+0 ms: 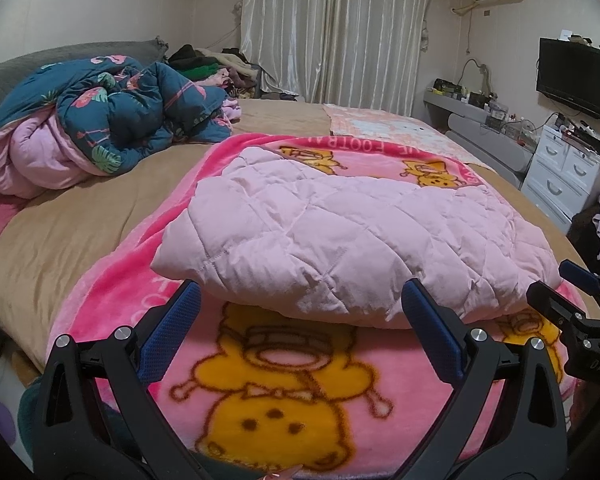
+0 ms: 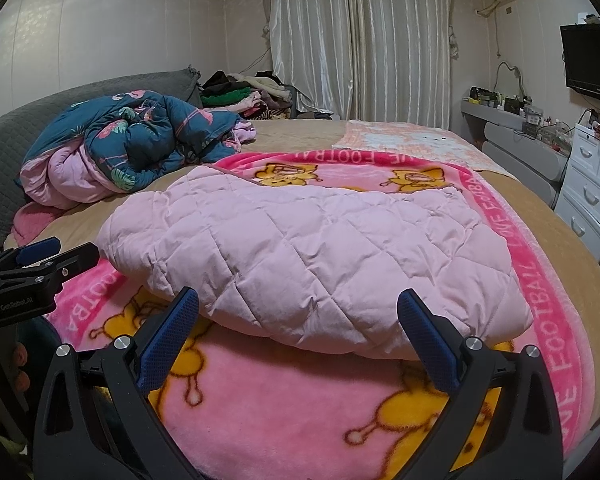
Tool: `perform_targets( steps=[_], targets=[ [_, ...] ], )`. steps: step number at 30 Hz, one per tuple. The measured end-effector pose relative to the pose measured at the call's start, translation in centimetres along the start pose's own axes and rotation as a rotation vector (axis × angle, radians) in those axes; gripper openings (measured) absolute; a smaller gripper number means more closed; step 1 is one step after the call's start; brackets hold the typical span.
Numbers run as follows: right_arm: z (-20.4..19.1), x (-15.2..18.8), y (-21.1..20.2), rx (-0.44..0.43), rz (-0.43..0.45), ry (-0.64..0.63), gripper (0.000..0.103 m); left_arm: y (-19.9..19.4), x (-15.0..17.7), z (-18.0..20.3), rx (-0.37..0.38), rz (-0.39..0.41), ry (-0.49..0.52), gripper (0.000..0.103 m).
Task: Fold large clothes
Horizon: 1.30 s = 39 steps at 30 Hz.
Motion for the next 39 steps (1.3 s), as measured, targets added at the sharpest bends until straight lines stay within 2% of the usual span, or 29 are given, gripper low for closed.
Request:
perform_targets(
  steps=[22, 26, 31, 35, 37, 39],
  targets=[
    [0.0, 0.5, 0.0, 0.003, 0.001, -0.003, 0.099, 0.2, 0.5, 0.6, 0.005, -0.003, 0.005, 0.094],
    [0.1, 0.7, 0.2, 0.009, 0.004, -0.003, 0.099, 0.4, 0.6, 0.7, -0.018, -0.009, 0.003, 0.094],
    [0.8, 0.5, 0.3, 0.024, 0.002, 0.028, 0.099, 0.6, 0.6, 0.5, 0.018, -0.020, -0.023, 0.094],
    [2.8, 0.4, -0.2, 0.085, 0.017, 0.062, 0.099, 1.9, -0.3, -0.9, 0.020, -0.052, -0.048, 0.094],
    [5.8, 0.6, -0.9, 0.162, 0.026, 0.113, 0.099, 2.8, -1.4, -2.6, 0.004, -0.059, -0.078, 0.094],
    [10.2, 1.3, -2.1, 0.279, 0.030, 0.184, 0.099, 4.1, -3.2, -5.4, -0.038, -0.071, -0.098, 0.094]
  ],
)
Point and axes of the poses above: each gripper's, at about its wrist camera, not at the fingertips, and y roughly the way its jaws point, z to its right, x to its underside, the point moved 2 cm from there along y, roughly the way its jaws point, and after that the axes turned 7 degrees about -x, right-handed, at the moved point
